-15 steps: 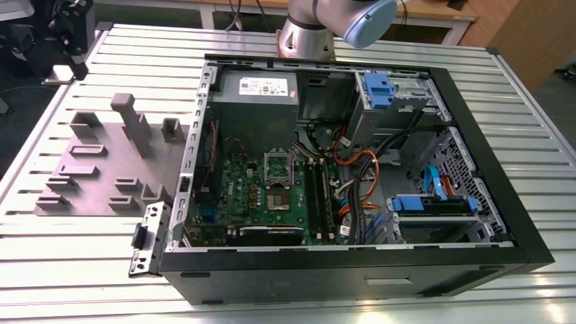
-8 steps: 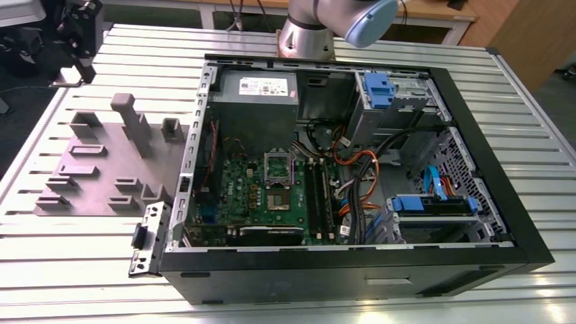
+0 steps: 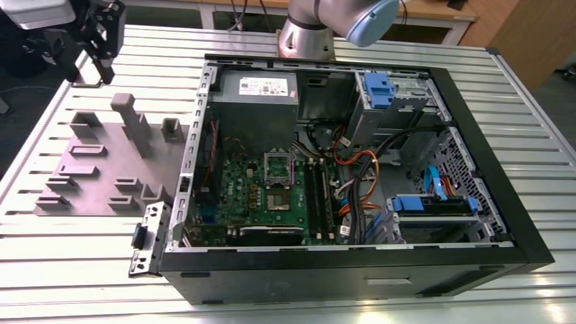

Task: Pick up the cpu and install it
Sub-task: 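Pick up the cpu and move it towards the insertion slot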

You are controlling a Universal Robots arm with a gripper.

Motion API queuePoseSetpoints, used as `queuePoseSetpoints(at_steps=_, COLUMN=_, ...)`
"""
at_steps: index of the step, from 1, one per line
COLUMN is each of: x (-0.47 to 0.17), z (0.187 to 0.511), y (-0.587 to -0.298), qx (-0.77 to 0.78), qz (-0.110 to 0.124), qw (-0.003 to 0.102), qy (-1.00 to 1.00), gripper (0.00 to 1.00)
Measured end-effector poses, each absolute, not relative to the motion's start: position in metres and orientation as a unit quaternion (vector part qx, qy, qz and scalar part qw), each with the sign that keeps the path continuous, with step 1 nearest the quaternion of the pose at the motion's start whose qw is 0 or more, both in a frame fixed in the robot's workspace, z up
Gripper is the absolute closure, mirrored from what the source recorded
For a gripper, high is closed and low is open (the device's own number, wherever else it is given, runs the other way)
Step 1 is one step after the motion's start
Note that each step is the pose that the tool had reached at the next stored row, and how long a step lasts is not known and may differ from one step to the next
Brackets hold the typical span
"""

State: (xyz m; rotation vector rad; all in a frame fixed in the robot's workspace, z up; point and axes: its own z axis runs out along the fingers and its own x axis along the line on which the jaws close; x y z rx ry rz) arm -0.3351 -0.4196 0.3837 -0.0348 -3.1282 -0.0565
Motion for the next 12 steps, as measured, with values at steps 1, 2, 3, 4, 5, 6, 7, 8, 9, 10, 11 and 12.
queuePoseSetpoints(at_steps=1, x=-0.334, z=0.384, y=-0.42, qx=-0.011, qz=-0.018, qw=0.006, qy=-1.0, gripper=0.53)
queuePoseSetpoints(at_steps=2, x=-0.334, z=0.384, y=-0.42, qx=-0.011, qz=-0.018, qw=0.006, qy=-1.0, gripper=0.53)
queuePoseSetpoints(at_steps=3, x=-0.334, z=0.384, y=-0.42, qx=-0.011, qz=-0.018, qw=0.006, qy=-1.0, gripper=0.53)
queuePoseSetpoints(at_steps=4, x=-0.333, z=0.384, y=-0.421, qx=-0.011, qz=-0.018, qw=0.006, qy=-1.0, gripper=0.53)
queuePoseSetpoints(at_steps=5, x=-0.333, z=0.384, y=-0.422, qx=-0.011, qz=-0.018, qw=0.006, qy=-1.0, gripper=0.53)
queuePoseSetpoints(at_steps=6, x=-0.333, z=0.384, y=-0.424, qx=-0.011, qz=-0.018, qw=0.006, qy=-1.0, gripper=0.53)
queuePoseSetpoints(at_steps=7, x=-0.333, z=0.384, y=-0.425, qx=-0.012, qz=-0.018, qw=0.006, qy=-1.0, gripper=0.53)
queuePoseSetpoints(at_steps=8, x=-0.333, z=0.384, y=-0.427, qx=-0.012, qz=-0.018, qw=0.006, qy=-1.0, gripper=0.53)
queuePoseSetpoints(at_steps=9, x=-0.333, z=0.384, y=-0.428, qx=-0.012, qz=-0.018, qw=0.006, qy=-1.0, gripper=0.53)
queuePoseSetpoints(at_steps=10, x=-0.333, z=0.384, y=-0.429, qx=-0.012, qz=-0.018, qw=0.006, qy=-1.0, gripper=0.53)
queuePoseSetpoints(at_steps=11, x=-0.333, z=0.384, y=-0.431, qx=-0.012, qz=-0.018, qw=0.006, qy=-1.0, gripper=0.53)
queuePoseSetpoints(at_steps=12, x=-0.333, z=0.384, y=-0.432, qx=-0.012, qz=-0.018, qw=0.006, qy=-1.0, gripper=0.53)
